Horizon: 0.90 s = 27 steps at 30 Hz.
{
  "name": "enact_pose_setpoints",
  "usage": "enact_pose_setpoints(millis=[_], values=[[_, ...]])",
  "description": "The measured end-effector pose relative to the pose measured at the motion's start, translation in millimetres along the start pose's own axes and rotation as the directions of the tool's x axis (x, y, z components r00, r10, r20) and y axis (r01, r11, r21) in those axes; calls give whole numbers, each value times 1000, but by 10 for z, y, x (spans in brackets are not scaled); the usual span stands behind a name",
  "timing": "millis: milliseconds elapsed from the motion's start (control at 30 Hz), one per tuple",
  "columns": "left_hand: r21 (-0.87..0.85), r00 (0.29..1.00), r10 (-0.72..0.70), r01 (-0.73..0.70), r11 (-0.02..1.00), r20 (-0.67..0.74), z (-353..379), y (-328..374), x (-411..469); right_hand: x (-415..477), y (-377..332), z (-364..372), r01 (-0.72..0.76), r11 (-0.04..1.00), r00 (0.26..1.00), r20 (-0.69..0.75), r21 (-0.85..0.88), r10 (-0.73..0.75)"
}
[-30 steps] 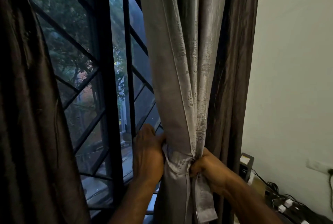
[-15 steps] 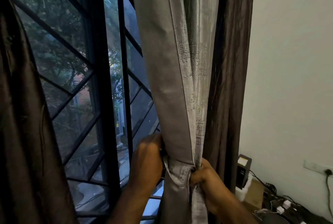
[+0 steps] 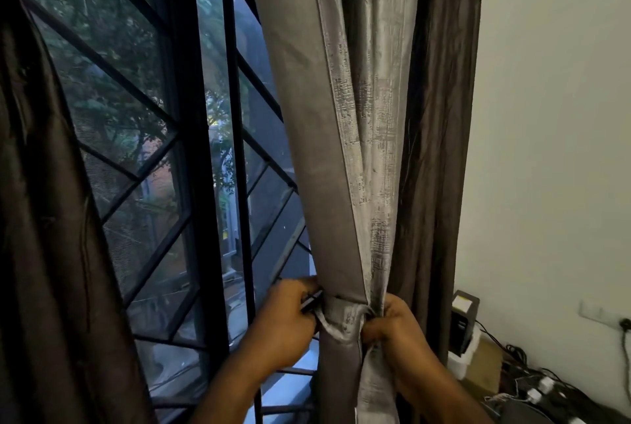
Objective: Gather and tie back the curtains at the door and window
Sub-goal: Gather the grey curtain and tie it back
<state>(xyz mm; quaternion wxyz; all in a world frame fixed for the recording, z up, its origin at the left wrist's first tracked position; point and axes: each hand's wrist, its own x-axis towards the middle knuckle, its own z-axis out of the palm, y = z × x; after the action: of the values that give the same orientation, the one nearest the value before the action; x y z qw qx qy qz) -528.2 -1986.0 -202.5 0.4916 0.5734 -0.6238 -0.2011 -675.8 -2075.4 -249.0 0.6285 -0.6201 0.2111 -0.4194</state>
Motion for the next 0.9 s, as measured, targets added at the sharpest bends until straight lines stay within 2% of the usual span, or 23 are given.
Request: enact_pose_setpoints(millis=[33, 100, 133, 167, 200, 233, 300, 400, 533, 667, 767, 800, 833, 900], values=[[-60, 998, -45, 48, 997, 50, -17, 2, -19, -6, -6, -7, 11, 1000, 1000, -4, -9, -11], [-300, 960, -130, 204, 932, 247, -8, 30, -56, -18, -24, -27, 35, 999, 999, -7, -30, -35], [-381, 943, -140, 254, 889, 301, 45, 54, -71, -29, -32, -35, 44, 998, 999, 0, -49, -44], [-416, 951, -149, 256, 873, 272, 118, 81, -62, -35, -43, -36, 50, 996, 999, 14, -76, -49], [-427, 968, -188, 242, 871, 165, 215, 107, -36, -49, -50, -24, 54, 992, 998, 36, -115, -51], [-407, 970, -243, 219, 887, -7, 320, 128, 8, -72, -60, 0, 62, 985, 997, 61, -161, -53], [-317, 911, -285, 187, 930, -298, 478, 184, 76, -122, -94, 71, 80, 966, 992, 110, -244, -55], [-255, 871, -275, 181, 950, -407, 568, 174, 136, -190, -174, 66, 68, 964, 984, 179, -255, -22], [-265, 838, -257, 141, 954, -481, 472, 96, 101, -294, -323, -8, 200, 910, 952, 293, -362, -92], [-321, 839, -305, 167, 932, -451, 343, 43, 83, -467, -235, -40, 278, 822, 959, 94, -497, -268], [-375, 847, -324, 164, 913, -420, 257, 18, 66, -617, -171, -226, 301, 689, 910, -17, -660, -414], [-393, 853, -329, 162, 905, -406, 231, 13, 58, -652, -171, -323, 288, 673, 898, -51, -681, -436], [-413, 857, -334, 161, 896, -391, 205, 9, 55, -674, -189, -417, 275, 696, 895, -87, -664, -437], [-449, 864, -344, 159, 879, -367, 165, -3, 50, -664, -237, -539, 263, 809, 909, -147, -525, -391]])
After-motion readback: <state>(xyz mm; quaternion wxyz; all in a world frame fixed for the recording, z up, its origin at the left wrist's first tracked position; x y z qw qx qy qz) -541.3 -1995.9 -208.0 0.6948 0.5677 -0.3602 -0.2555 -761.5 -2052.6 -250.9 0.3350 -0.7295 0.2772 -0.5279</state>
